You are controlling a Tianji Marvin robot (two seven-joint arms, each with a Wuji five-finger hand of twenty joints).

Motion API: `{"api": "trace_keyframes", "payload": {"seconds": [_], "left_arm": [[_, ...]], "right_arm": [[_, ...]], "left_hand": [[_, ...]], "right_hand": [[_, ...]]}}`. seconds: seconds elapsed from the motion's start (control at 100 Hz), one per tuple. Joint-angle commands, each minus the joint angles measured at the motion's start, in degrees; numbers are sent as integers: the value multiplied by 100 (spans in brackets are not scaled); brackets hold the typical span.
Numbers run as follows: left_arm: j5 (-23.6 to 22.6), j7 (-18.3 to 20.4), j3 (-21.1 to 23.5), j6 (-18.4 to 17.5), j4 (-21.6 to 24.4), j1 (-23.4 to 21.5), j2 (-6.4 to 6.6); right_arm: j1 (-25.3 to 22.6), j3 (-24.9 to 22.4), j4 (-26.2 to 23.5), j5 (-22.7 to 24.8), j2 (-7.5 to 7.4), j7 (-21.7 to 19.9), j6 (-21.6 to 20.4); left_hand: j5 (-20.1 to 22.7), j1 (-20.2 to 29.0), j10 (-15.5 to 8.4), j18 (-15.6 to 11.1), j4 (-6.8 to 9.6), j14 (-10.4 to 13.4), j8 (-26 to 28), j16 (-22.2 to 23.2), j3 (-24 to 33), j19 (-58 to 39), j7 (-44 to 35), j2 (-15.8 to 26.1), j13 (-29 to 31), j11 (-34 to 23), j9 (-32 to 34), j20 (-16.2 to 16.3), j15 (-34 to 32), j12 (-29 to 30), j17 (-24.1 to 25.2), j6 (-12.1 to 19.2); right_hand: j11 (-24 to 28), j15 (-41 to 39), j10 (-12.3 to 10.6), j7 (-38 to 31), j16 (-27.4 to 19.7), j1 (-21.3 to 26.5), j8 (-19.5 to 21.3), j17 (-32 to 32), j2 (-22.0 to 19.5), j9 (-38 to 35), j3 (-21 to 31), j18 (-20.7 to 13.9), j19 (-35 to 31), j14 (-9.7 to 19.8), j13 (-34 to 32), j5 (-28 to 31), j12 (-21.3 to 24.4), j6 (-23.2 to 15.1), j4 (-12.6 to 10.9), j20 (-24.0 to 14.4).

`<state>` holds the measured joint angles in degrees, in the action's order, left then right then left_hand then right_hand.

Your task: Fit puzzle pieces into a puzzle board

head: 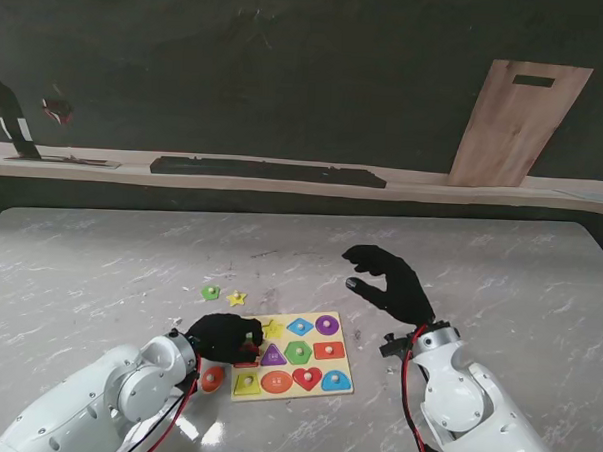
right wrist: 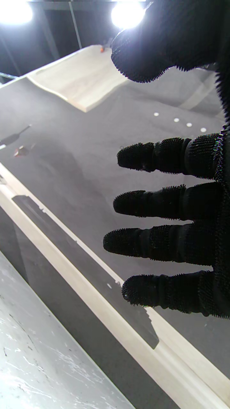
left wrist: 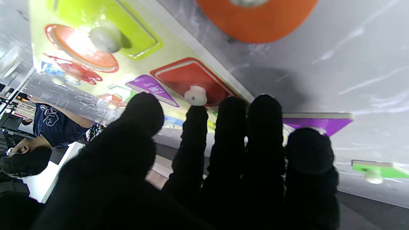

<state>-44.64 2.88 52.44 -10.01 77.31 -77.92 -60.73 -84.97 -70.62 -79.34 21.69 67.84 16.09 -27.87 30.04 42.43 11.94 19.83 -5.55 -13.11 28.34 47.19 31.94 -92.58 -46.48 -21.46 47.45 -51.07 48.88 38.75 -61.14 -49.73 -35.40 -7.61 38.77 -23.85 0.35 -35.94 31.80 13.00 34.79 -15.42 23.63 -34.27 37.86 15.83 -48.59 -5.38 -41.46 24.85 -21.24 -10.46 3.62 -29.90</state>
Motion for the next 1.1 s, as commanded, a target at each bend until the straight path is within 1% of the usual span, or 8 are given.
{"api": "trace_keyframes", "payload": {"seconds": [0.0,0.19,0.32,0.43,0.6,0.76,0.92,1.09], "left_arm": [[22,32,-9,43,-72,-74,-11],[-22,-13,88,76,9,-157,-13],[-60,-104,205,85,76,-243,-26],[-12,-236,365,56,161,-348,-57],[126,-433,736,-175,323,-552,-106],[315,-462,1140,-395,480,-760,-130],[75,-481,1633,-707,617,-1027,-84],[-60,-501,2073,-1004,678,-1290,-54]], "right_arm": [[-36,8,-29,19,22,13,-22],[-38,6,-28,22,22,18,-29],[-42,0,-29,39,24,37,-41],[-41,-1,-27,49,26,49,-44],[-35,14,-18,91,23,66,-21],[-17,77,-16,187,24,121,67],[1,160,-15,178,50,200,148],[-10,124,-59,100,29,74,34]], "left_hand": [[-238,-130,154,-186,214,-102,-281,116,-372,-3,607,287,-140,471,-378,146,26,585,49,-134],[-287,-50,234,-132,242,-181,-315,117,-764,60,770,461,-186,556,-462,179,43,617,95,-55],[-298,-41,252,-118,243,-207,-343,112,-924,78,844,594,-208,595,-506,185,52,634,113,-61],[-287,109,226,-116,283,-186,-332,109,-1267,102,854,684,-218,590,-531,208,47,634,124,-140],[-247,52,176,-171,289,-137,-333,101,-1287,128,831,625,-247,598,-568,201,67,645,170,-385],[-218,-3,259,-40,285,-225,-402,87,-1259,387,908,566,-469,841,-715,186,278,783,458,-428],[-7,41,300,3,280,-251,-428,90,-1233,517,944,545,-574,980,-777,209,409,859,593,-412],[182,142,325,0,284,-237,-436,113,-1194,577,970,449,-616,1071,-812,225,458,893,653,-450]], "right_hand": [[-85,-59,-51,-10,53,63,72,31,-100,-17,-131,52,-37,15,-12,119,-33,-162,-115,-101],[-84,-60,-42,-11,54,63,74,35,-102,-24,-138,57,-36,7,-9,133,-34,-158,-114,-101],[-87,-59,-52,-11,53,67,75,31,-105,-20,-139,55,-37,13,-9,135,-34,-162,-115,-101],[-91,-61,-51,-9,55,57,75,35,-113,-12,-141,57,-37,12,-10,126,-33,-166,-116,-100],[-89,-57,-42,-10,53,41,74,38,-129,-13,-145,58,-36,11,1,123,-34,-157,-116,-100],[-86,-61,-43,-9,55,-10,75,38,-211,-7,-163,53,-38,8,-3,120,-36,-166,-114,-101],[-67,-88,-38,-6,72,-118,75,41,-444,6,-236,49,-47,12,14,97,-46,-172,-104,-108],[-56,-105,-38,15,82,-107,64,36,-467,14,-289,56,-59,19,31,61,-51,-165,-103,-116]]}}
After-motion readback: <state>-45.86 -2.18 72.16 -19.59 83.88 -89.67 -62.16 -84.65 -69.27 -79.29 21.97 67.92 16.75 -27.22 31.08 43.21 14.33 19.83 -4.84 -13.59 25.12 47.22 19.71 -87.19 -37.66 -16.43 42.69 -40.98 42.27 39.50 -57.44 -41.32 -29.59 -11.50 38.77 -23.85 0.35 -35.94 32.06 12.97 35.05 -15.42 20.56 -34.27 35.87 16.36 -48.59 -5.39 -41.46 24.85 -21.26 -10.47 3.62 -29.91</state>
